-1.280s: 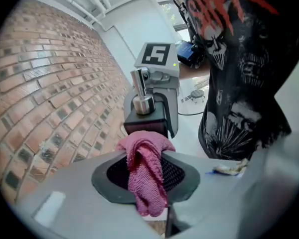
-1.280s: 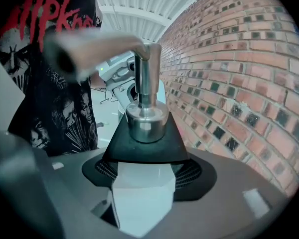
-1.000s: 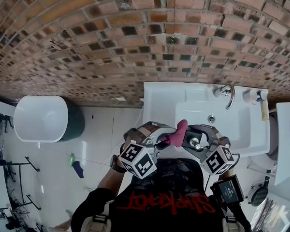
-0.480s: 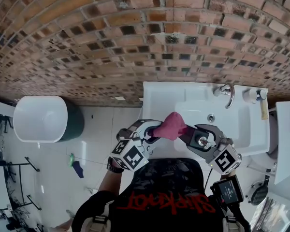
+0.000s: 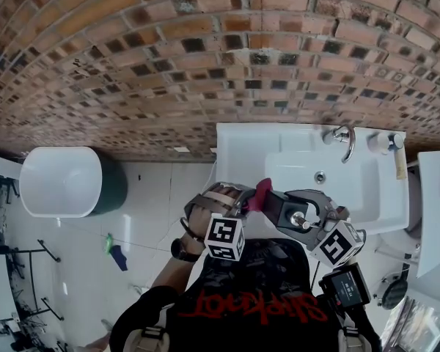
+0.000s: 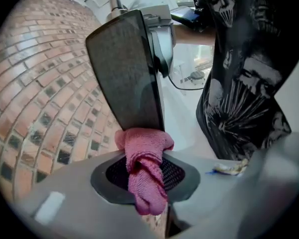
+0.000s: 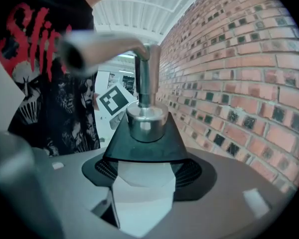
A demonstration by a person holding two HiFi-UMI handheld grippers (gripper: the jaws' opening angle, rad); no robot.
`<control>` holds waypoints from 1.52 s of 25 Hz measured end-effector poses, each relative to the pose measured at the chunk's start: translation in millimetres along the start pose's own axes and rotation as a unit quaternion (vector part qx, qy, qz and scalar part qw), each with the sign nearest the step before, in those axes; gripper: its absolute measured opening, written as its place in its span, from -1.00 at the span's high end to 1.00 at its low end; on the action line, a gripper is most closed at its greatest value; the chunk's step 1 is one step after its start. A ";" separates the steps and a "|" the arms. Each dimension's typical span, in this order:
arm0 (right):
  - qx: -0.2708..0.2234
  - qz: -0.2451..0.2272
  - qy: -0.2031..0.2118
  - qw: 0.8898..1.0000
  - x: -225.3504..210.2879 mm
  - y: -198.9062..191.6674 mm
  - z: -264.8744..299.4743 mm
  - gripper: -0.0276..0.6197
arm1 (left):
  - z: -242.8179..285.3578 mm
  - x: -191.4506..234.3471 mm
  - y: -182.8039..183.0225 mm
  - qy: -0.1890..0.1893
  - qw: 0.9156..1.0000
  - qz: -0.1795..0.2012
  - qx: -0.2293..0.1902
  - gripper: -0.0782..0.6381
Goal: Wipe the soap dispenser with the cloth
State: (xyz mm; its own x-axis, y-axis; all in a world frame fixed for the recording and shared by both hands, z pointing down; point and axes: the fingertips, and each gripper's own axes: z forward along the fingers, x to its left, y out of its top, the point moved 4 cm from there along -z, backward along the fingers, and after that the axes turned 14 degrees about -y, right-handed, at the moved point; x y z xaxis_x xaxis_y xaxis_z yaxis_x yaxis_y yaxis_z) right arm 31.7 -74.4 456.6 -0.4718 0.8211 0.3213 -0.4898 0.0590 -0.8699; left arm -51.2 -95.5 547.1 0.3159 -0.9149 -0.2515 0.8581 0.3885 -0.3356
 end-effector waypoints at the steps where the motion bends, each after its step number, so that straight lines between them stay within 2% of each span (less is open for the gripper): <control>1: 0.013 -0.005 0.003 1.000 2.3 -4.3 3.3 -0.01 | 2.7 -0.4 4.4 0.000 1.000 0.011 0.016 0.50; 3: 0.024 -0.007 0.003 1.000 3.3 -9.3 5.9 -0.01 | 0.6 -0.5 10.3 -0.002 1.000 0.022 0.016 0.50; 8: 0.043 -0.014 -0.003 0.999 0.1 -17.9 7.9 -0.01 | -32.1 6.2 35.0 0.010 0.996 0.023 -0.082 0.51; 10: 0.042 -0.010 -0.008 0.999 -2.7 -21.2 7.0 -0.01 | -44.8 8.6 42.6 0.010 0.989 0.008 -0.146 0.51; 11: 0.043 -0.008 -0.011 0.999 -4.1 -22.6 6.8 -0.01 | -54.6 9.9 47.3 0.010 0.981 -0.004 -0.194 0.51; 12: 0.045 -0.005 -0.013 0.999 -5.4 -24.6 7.1 -0.01 | -67.1 11.4 52.5 0.010 0.968 -0.016 -0.250 0.51; 13: 0.047 -0.002 -0.014 0.999 -6.5 -27.9 8.2 -0.01 | -82.1 13.7 57.3 0.008 0.948 -0.028 -0.316 0.51; 15: 0.055 0.004 -0.021 0.998 -8.1 -38.9 12.7 -0.01 | -114.2 23.4 62.2 0.011 0.893 -0.048 -0.447 0.51; 16: 0.054 0.010 -0.025 0.998 -8.5 -45.0 15.1 -0.01 | -125.1 30.6 60.2 0.024 0.872 -0.057 -0.485 0.51; 17: 0.047 0.022 -0.027 0.998 -8.9 -48.6 16.4 -0.01 | -129.3 37.4 55.1 0.042 0.863 -0.069 -0.499 0.51; 19: 0.017 0.057 -0.026 0.998 -10.6 -47.5 15.6 -0.01 | -125.7 45.4 41.1 0.066 0.859 -0.104 -0.497 0.51; 22: -0.016 0.088 -0.029 0.996 -15.3 -41.9 14.5 -0.01 | -117.7 46.6 25.4 0.061 0.839 -0.178 -0.510 0.51; 27: -0.015 0.088 -0.023 0.996 -19.0 -43.8 22.7 -0.01 | -107.1 44.4 13.0 0.064 0.838 -0.205 -0.502 0.50; 32: 0.004 0.073 -0.001 0.997 -22.6 -52.6 42.5 -0.01 | -114.2 38.5 -9.4 0.091 0.823 -0.248 -0.503 0.51; 36: 0.010 0.072 0.022 0.997 -25.6 -63.6 67.0 -0.01 | -115.7 32.5 -35.2 0.123 0.818 -0.291 -0.480 0.51; 38: 0.024 0.077 0.034 0.996 -27.3 -78.1 89.1 -0.02 | -119.6 25.6 -44.6 0.142 0.813 -0.313 -0.471 0.51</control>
State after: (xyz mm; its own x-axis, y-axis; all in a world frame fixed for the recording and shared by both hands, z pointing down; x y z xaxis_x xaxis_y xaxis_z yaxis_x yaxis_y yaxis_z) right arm 17.5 -152.0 549.2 -0.4951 0.8544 0.1577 -0.4499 -0.0968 -0.8878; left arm -129.8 -123.1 447.1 -0.2833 -0.9556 0.0811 0.0829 -0.1087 -0.9906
